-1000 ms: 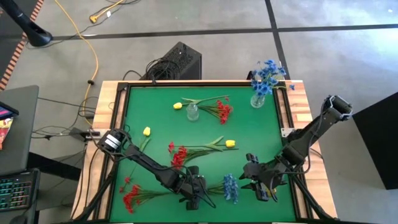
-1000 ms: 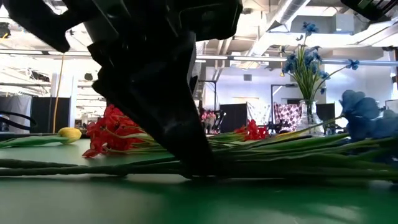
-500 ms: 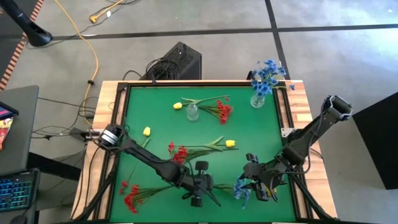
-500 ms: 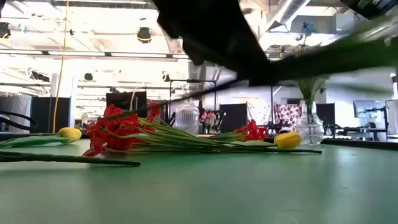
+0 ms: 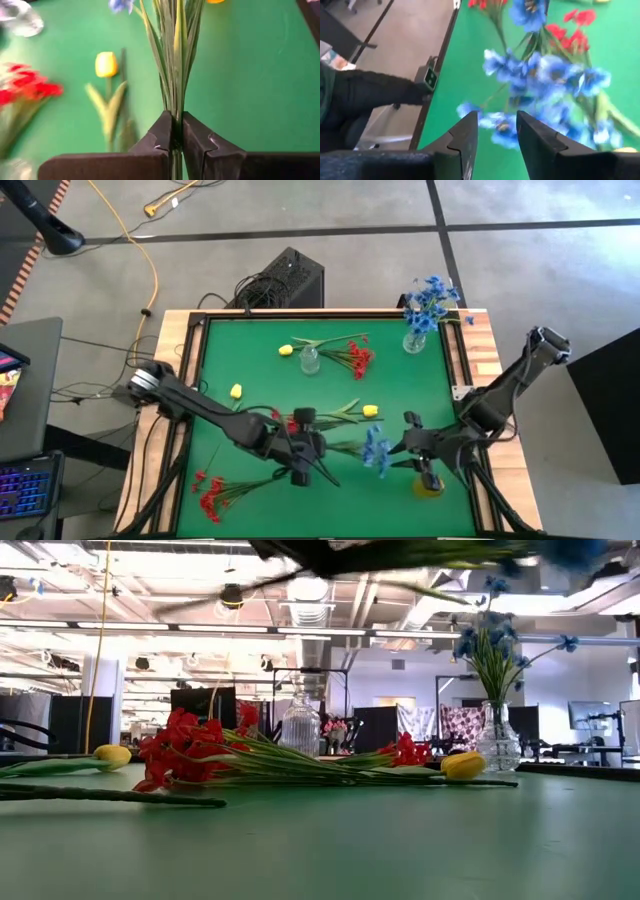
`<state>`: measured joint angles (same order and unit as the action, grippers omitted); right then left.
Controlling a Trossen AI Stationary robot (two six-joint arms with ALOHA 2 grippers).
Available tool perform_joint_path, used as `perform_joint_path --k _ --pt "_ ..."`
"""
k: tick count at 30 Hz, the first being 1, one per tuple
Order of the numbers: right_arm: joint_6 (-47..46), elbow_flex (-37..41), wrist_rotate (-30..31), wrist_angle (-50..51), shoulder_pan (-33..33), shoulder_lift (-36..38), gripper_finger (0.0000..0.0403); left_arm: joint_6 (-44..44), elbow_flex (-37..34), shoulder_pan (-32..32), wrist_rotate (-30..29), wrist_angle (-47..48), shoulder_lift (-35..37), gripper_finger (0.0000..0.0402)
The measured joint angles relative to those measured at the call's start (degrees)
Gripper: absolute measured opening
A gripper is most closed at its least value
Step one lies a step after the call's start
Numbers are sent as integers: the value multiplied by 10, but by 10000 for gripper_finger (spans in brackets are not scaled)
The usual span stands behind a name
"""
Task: Sort flowers into vase by color
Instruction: Put the blue flowers into the right transparent vase
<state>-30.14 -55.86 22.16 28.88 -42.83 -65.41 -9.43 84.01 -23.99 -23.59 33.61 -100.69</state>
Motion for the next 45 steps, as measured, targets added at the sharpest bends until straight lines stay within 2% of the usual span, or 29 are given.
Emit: perform_joint_path --k 4,7,11,15,18,20,24,27,32,37,42,45 --pt "7 0 44 8 -23 13 155 3 0 0 -45 17 51 6" --pt "7 0 82 15 -47 14 154 19 -7 0 -80 -17 88 5" --pt "7 0 136 13 -75 10 154 79 -68 2 -72 -222 126 5" --pt "19 0 215 -12 -85 -5 154 123 -147 18 -2 -461 134 5" --pt "63 0 262 -73 -78 -27 154 107 -205 42 63 -622 134 5" --pt "108 0 272 -130 -65 -44 154 77 -244 60 103 -709 134 5" --pt "203 0 244 -235 -25 -75 154 37 -307 86 131 -831 134 5" --pt "246 0 205 -273 15 -86 161 27 -336 100 143 -886 134 5" --pt "269 0 116 -283 98 -84 202 32 -355 119 162 -917 134 5" --pt "311 0 9 -290 167 -76 253 50 -356 140 209 -913 134 5" --pt "338 8 3 -305 183 -62 260 41 -356 164 235 -915 134 5" --pt "352 46 -6 -375 191 -53 260 39 -356 172 234 -916 134 5"
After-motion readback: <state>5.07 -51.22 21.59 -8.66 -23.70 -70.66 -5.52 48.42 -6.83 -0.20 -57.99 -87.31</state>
